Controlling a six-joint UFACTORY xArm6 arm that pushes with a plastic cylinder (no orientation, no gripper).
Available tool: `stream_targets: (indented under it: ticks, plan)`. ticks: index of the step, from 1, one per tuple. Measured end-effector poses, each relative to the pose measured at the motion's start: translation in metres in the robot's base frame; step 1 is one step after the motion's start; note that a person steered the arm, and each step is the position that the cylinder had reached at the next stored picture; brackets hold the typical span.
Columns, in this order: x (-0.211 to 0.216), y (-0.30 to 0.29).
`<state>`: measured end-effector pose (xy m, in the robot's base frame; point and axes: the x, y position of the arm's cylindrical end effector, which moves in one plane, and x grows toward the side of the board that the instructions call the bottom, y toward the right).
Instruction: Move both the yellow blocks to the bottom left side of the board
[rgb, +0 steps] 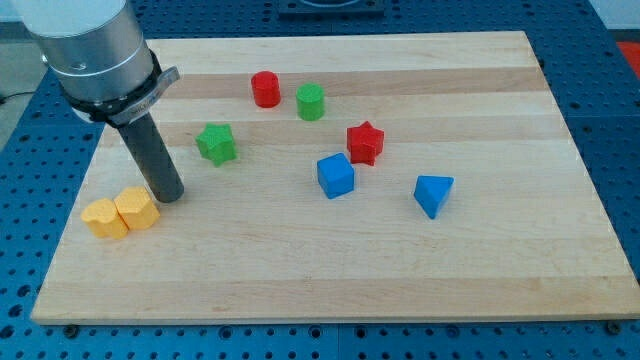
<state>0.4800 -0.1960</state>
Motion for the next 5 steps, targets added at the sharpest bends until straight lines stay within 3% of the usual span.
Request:
stream_targets:
  ticks: [3,4,5]
  plan:
    - [-0.004,-0.069]
    - [0.015,-0.089]
    - [0.023,-0.044]
